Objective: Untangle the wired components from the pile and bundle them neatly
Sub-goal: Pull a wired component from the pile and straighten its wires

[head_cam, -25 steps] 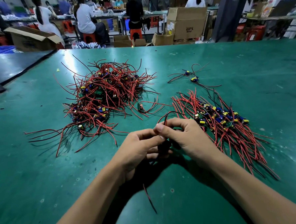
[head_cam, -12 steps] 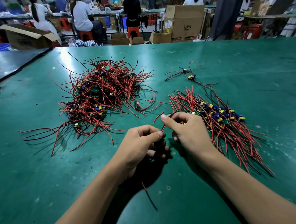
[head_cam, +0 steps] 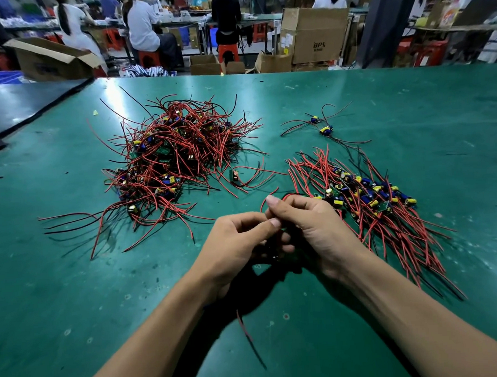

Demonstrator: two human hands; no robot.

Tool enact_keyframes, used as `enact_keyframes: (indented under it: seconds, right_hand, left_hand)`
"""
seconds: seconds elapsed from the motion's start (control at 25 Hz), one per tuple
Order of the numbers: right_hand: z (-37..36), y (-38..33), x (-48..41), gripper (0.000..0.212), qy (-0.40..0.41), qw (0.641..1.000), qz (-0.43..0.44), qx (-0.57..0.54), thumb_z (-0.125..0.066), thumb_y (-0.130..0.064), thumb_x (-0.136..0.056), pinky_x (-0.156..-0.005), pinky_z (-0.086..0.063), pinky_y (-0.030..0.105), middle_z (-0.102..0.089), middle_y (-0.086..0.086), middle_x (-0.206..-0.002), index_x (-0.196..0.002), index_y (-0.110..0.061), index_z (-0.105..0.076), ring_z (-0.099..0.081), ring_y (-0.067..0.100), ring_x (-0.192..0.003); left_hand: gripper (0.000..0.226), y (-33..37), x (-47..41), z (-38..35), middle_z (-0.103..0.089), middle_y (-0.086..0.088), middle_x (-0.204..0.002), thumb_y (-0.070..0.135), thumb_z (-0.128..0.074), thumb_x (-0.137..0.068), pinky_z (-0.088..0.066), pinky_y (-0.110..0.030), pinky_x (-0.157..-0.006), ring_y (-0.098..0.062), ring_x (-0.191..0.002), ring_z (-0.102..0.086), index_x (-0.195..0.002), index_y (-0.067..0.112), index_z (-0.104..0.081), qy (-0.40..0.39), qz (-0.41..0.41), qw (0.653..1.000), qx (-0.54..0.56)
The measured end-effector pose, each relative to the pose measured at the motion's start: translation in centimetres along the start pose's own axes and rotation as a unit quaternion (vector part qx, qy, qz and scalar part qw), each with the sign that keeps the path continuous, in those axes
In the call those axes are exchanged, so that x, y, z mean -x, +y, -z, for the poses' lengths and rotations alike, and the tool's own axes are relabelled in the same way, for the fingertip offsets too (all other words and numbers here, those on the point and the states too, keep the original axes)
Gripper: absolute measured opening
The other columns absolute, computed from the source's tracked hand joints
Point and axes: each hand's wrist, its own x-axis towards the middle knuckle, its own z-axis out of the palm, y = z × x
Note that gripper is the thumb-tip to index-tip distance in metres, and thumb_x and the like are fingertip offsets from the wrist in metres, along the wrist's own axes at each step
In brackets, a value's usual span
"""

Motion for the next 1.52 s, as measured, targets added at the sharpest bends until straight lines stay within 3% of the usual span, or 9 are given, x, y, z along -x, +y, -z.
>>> enact_keyframes:
  seconds: [0.24, 0.44, 0.56, 0.72, 0.84, 1.04, 1.16, 1.36, 1.52]
  right_hand:
    - [-0.1, 0.5, 0.4, 0.02, 0.051, 0.996, 0.049, 0.056, -0.078, -0.018, -0.084, -0.045, -0.051, 0.025, -0.064, 0.008, -0.066, -0.078, -0.001, -0.069, -0.059, 0.016, -0.049]
    - [1.3, 0.0, -0.8, 0.013, 0.163, 0.915, 0.175, 0.326, -0.075, -0.024, -0.088, -0.077, -0.047, 0.013, -0.074, -0.009, -0.077, -0.076, -0.018, -0.076, -0.065, 0.001, -0.076]
    - [2.9, -0.2, -1.4, 0.016, 0.233, 0.881, 0.194, 0.363, -0.072, -0.03, -0.09, -0.07, -0.046, 0.023, -0.069, -0.012, -0.067, -0.078, -0.02, -0.075, -0.057, 0.005, -0.065]
    - [2.3, -0.1, -1.5, 0.032, 0.176, 0.967, 0.122, 0.141, -0.064, -0.038, -0.096, -0.039, -0.028, 0.021, -0.056, -0.004, -0.058, -0.078, -0.013, -0.073, -0.036, 0.008, -0.038]
    - [1.4, -0.3, -1.2, 0.043, 0.099, 0.994, 0.035, -0.011, -0.066, -0.048, -0.085, -0.037, -0.023, 0.016, -0.047, -0.005, -0.057, -0.089, -0.005, -0.072, -0.029, 0.006, -0.035]
    - [0.6, 0.3, 0.2, 0.026, -0.019, 0.993, -0.034, 0.107, -0.072, -0.039, -0.089, -0.04, -0.029, 0.018, -0.05, 0.0, -0.049, -0.085, -0.014, -0.075, -0.036, 0.01, -0.038]
    - [0.9, -0.3, 0.2, 0.034, 0.007, 0.976, 0.003, 0.218, -0.064, -0.046, -0.093, -0.046, -0.033, 0.023, -0.058, 0.008, -0.062, -0.08, -0.017, -0.078, -0.044, 0.017, -0.052]
    - [1.3, -0.7, 0.0, 0.047, 0.032, 0.932, 0.109, 0.344, -0.066, -0.044, -0.093, -0.041, -0.02, 0.016, -0.037, -0.008, -0.042, -0.048, -0.031, -0.066, -0.027, 0.003, -0.039]
    - [1.6, -1.1, -0.2, 0.039, 0.074, 0.909, 0.124, 0.392, -0.067, -0.045, -0.091, -0.044, -0.025, 0.018, -0.052, 0.004, -0.05, -0.066, -0.017, -0.077, -0.033, 0.003, -0.044]
  left_hand:
    - [0.01, -0.2, 0.1, 0.0, -0.064, -0.009, -0.061, 0.002, -0.057, -0.093, -0.048, -0.023, -0.046, -0.015, -0.047, -0.057, -0.086, -0.005, -0.059, 0.023, -0.032, 0.998, -0.051]
    - [0.009, -0.1, 0.1, -0.3, -0.062, -0.005, -0.058, 0.002, -0.058, -0.093, -0.043, -0.017, -0.048, -0.013, -0.045, -0.053, -0.084, -0.001, -0.059, 0.014, -0.039, 0.994, -0.104]
    - [0.01, -0.1, 0.4, -0.5, -0.062, -0.004, -0.057, 0.002, -0.059, -0.092, -0.042, -0.017, -0.048, -0.013, -0.045, -0.052, -0.082, 0.001, -0.06, -0.005, -0.043, 0.991, -0.123]
    - [0.009, -0.2, 0.2, -0.3, -0.062, -0.008, -0.058, 0.002, -0.06, -0.091, -0.045, -0.019, -0.048, -0.016, -0.045, -0.053, -0.083, -0.001, -0.062, 0.023, -0.039, 0.995, -0.091]
    - [0.007, -0.2, 0.2, -0.3, -0.063, -0.012, -0.061, 0.001, -0.06, -0.091, -0.046, -0.021, -0.047, -0.017, -0.046, -0.056, -0.089, -0.001, -0.066, 0.033, -0.024, 0.997, -0.061]
    - [0.013, -0.3, 0.2, -0.3, -0.061, -0.014, -0.062, 0.0, -0.058, -0.092, -0.047, -0.028, -0.053, -0.02, -0.047, -0.055, -0.085, -0.009, -0.063, 0.029, -0.037, 0.995, -0.091]
    - [0.012, 0.0, 0.2, -0.3, -0.06, -0.009, -0.058, -0.001, -0.058, -0.092, -0.042, -0.021, -0.048, -0.016, -0.043, -0.051, -0.082, -0.006, -0.063, 0.028, -0.049, 0.992, -0.114]
    - [0.014, 0.3, 0.3, 0.0, -0.058, -0.004, -0.053, 0.0, -0.057, -0.092, -0.037, -0.018, -0.045, -0.013, -0.041, -0.048, -0.079, 0.001, -0.061, 0.02, -0.051, 0.991, -0.125]
    - [0.012, 0.3, 0.2, 0.2, -0.058, -0.005, -0.054, 0.001, -0.057, -0.092, -0.037, -0.02, -0.046, -0.014, -0.042, -0.048, -0.082, -0.001, -0.062, 0.014, -0.051, 0.99, -0.13]
